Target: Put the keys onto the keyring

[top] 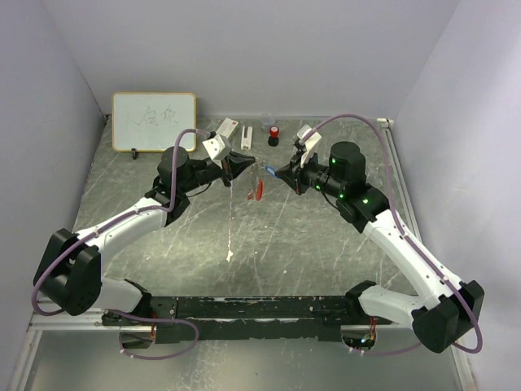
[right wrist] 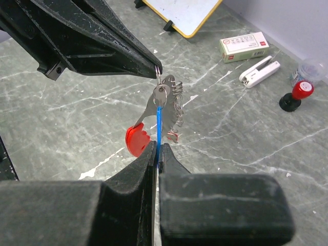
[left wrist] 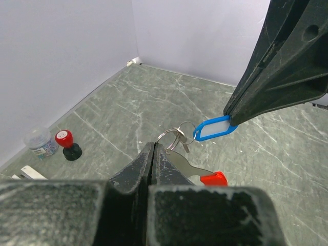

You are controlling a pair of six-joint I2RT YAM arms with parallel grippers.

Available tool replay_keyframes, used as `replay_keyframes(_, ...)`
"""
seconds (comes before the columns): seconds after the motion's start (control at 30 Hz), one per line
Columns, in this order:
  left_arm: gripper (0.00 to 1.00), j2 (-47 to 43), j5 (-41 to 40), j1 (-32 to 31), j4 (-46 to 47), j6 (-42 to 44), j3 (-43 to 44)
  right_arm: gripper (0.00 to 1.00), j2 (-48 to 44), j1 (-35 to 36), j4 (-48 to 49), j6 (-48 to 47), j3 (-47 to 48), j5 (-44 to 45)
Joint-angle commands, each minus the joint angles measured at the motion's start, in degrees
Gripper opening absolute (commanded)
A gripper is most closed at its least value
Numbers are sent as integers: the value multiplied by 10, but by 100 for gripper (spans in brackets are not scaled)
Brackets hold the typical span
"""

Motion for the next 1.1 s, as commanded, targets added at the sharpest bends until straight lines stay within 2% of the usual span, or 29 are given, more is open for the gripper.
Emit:
replay_keyframes(0.0, 7, -21, -31, 15, 50, -11, -2, 0, 3, -1, 10, 10, -12, 3)
replay_keyframes(0.83, 7, -25, -39, 19, 35, -17, 1, 0, -2, -2, 18, 11, 7, 10)
replay_keyframes(1.0, 20, -22, -46, 20, 28, -18, 1, 0, 0, -1, 6, 1, 37, 14)
replay_keyframes(1.07, 28, -21, -50, 20, 28, -19, -1, 0, 1, -1, 6, -3, 47, 14)
